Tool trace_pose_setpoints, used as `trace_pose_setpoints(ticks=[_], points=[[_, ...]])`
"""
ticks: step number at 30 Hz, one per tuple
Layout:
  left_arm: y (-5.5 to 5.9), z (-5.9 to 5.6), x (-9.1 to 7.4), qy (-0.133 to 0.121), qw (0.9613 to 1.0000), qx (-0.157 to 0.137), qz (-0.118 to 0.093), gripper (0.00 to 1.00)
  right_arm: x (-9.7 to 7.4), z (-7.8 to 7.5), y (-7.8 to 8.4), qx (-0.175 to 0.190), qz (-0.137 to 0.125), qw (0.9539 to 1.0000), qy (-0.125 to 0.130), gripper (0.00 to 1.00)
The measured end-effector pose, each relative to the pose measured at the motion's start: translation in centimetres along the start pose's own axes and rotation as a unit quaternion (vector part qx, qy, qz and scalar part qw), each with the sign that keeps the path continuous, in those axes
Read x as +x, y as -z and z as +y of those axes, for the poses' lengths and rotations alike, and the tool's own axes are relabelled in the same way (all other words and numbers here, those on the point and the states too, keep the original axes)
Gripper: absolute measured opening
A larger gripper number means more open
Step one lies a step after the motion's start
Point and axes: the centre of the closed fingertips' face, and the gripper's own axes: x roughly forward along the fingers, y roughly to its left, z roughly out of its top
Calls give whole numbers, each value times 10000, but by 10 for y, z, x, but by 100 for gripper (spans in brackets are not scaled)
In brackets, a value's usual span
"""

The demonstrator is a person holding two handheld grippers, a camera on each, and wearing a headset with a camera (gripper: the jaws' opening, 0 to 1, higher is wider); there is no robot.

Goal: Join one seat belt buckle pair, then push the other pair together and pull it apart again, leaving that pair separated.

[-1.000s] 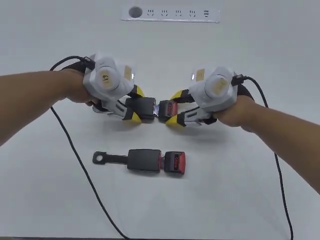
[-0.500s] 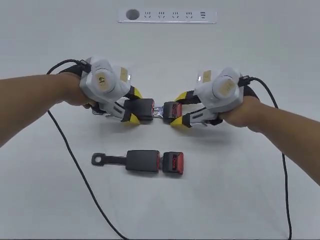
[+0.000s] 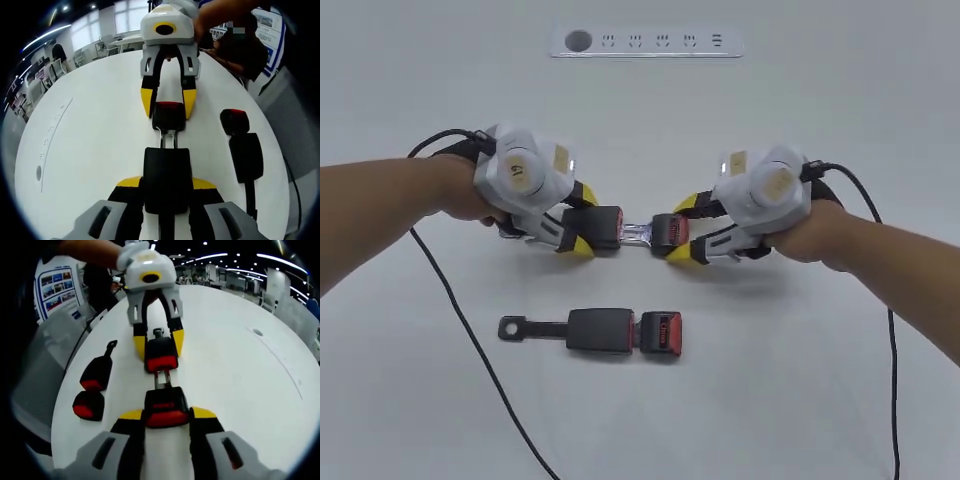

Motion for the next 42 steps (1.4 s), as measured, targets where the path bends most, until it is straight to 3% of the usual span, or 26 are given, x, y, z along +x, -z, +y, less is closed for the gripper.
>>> trace_pose_setpoints(ticks=[25,42], points=[[1,0,-1,15,10000,1,-4,36,-33,-5,33,144,82,9998,74,34],[1,-1,-2,18,10000,8,-29,36,-53,-1,52,257,185,9994,125,34]])
